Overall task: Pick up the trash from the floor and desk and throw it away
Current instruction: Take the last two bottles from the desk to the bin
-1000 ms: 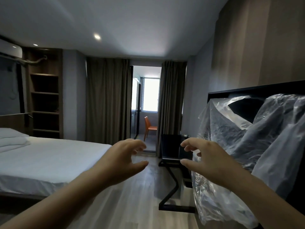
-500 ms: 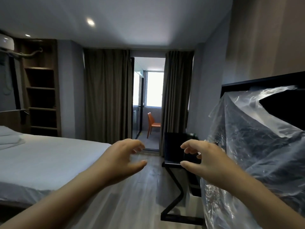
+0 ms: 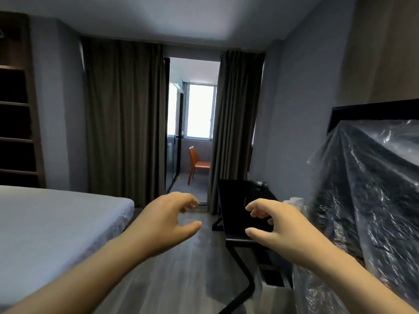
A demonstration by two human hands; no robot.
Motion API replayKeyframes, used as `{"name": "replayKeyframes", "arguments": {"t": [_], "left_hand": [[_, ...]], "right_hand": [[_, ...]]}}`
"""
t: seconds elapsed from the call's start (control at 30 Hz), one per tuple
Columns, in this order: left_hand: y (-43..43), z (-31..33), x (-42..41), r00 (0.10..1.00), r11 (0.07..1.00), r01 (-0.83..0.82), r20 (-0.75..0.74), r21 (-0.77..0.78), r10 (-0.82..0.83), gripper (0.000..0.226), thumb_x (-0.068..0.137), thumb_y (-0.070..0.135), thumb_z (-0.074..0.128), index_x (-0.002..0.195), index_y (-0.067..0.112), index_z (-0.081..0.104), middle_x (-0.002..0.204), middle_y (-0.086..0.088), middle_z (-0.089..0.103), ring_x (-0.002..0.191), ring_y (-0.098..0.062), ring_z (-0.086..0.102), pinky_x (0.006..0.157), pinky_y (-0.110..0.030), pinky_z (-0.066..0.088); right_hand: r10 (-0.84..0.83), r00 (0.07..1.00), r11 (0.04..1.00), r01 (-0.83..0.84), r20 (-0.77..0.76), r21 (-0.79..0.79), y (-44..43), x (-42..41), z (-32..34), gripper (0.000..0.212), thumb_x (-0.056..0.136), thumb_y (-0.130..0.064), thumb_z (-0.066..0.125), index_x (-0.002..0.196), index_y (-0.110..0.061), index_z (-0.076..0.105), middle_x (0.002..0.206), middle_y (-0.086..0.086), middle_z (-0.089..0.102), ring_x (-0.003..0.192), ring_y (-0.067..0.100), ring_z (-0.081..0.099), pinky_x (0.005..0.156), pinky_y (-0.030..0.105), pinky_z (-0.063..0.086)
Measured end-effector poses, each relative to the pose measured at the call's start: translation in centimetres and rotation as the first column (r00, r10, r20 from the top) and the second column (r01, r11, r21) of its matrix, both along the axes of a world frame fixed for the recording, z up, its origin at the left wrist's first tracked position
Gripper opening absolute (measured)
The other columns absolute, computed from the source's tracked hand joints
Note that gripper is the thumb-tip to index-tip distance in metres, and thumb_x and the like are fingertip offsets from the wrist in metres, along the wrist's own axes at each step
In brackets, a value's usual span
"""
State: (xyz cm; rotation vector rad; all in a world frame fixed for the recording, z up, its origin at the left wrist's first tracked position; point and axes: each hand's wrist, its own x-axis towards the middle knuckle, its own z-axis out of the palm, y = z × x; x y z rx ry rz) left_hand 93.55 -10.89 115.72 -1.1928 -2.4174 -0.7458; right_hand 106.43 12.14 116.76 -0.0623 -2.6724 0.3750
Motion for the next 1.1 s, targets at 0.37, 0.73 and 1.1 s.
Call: {"name": "replayKeyframes", "arguments": {"t": [0.37,0.73,1.1], "left_hand": [[10.4,-3.4,-20.1,0.998,0.998,0.043,0.044,-0.036,-0.041,0.043,0.078,0.053,0.063,0.118,0.036,0.057,0.109,0.023,0.058,0.098,0.005,0.055,0.087,-0.018,0.05],[20.3,-4.1,-39.4,0.996,0.997,0.04,0.088,-0.062,-0.035,0.045,0.077,0.054,0.064,0.118,0.037,0.057,0.107,0.023,0.057,0.097,0.005,0.055,0.088,-0.02,0.05],[28.0,-7.6,-59.4,0.969,0.974,0.208,0.154,-0.087,-0.193,0.043,0.079,0.053,0.064,0.118,0.037,0.057,0.109,0.022,0.058,0.096,0.007,0.054,0.086,-0.018,0.05]], "right_hand": [[-0.045,0.999,0.996,0.047,0.027,-0.079,10.3,-19.4,-4.1,0.04,0.078,-0.05,0.063,0.117,-0.042,0.054,0.106,-0.027,0.057,0.104,-0.009,0.052,0.089,0.017,0.046],[-0.045,0.996,0.991,0.054,0.076,-0.121,20.0,-39.0,-5.4,0.043,0.078,-0.05,0.064,0.119,-0.042,0.054,0.107,-0.026,0.057,0.104,-0.007,0.051,0.091,0.019,0.046],[-0.229,0.964,0.947,0.253,0.138,-0.199,25.4,-55.3,-9.6,0.043,0.078,-0.049,0.066,0.119,-0.042,0.055,0.107,-0.026,0.057,0.103,-0.01,0.051,0.087,0.015,0.045]]}}
